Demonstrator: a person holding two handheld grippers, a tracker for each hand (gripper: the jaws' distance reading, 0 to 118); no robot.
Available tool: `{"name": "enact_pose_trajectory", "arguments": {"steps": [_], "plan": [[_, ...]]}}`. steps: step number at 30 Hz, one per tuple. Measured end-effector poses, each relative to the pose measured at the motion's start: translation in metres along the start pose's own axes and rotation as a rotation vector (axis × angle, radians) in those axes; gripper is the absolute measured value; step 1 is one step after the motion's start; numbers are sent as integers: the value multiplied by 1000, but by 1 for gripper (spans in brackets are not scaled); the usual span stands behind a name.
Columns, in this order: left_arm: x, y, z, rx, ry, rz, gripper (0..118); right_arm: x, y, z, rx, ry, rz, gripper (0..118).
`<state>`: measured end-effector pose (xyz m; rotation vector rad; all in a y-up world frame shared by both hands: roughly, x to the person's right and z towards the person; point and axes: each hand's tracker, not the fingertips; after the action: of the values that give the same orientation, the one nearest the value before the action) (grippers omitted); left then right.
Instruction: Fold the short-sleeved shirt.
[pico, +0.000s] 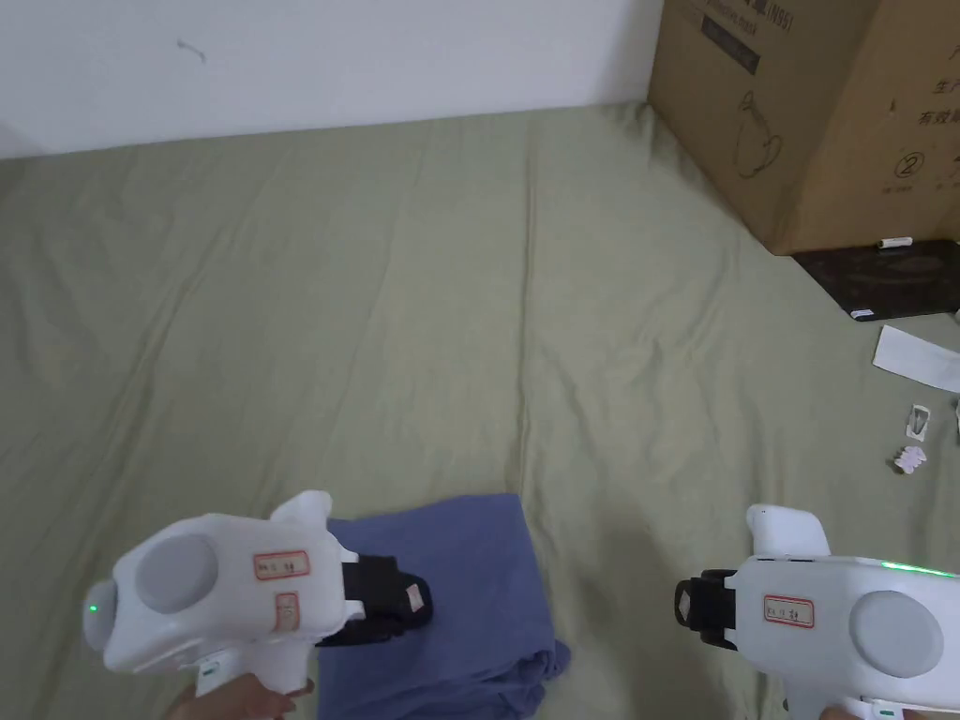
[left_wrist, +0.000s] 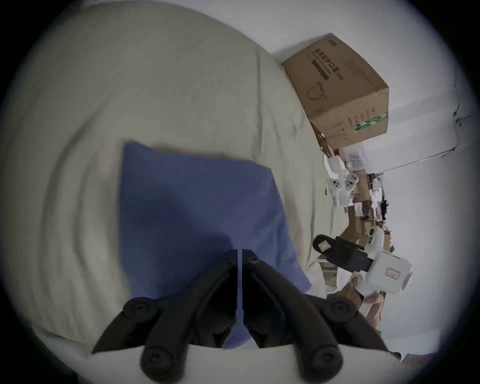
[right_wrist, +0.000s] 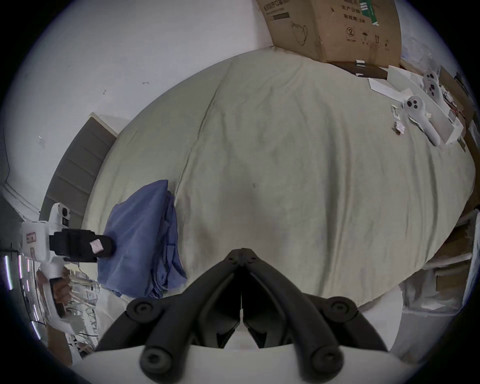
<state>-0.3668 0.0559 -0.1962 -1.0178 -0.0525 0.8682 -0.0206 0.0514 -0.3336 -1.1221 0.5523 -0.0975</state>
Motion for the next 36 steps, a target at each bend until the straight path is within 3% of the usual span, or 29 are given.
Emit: {"name": "enact_pose_trajectory", "arguments": {"steps": [7,12,23,30,36], "plan": [[33,-15,-58,-65,5,-52,3,5,-1,4,3,-2,1,0],[59,-27,-75,-105,27,-152,3,12,-3,5,3,-7,-18,0],[77,-42,-92,-199,-33,-220,3,11,-6,4,-5,-3,-23,0],[59,-14,-18,-12,-89,-204,3,-6,9,12,18,10,28,0],[-7,8,71,204,-66,-72,3,-53,28,13,48,76,146,0]]}}
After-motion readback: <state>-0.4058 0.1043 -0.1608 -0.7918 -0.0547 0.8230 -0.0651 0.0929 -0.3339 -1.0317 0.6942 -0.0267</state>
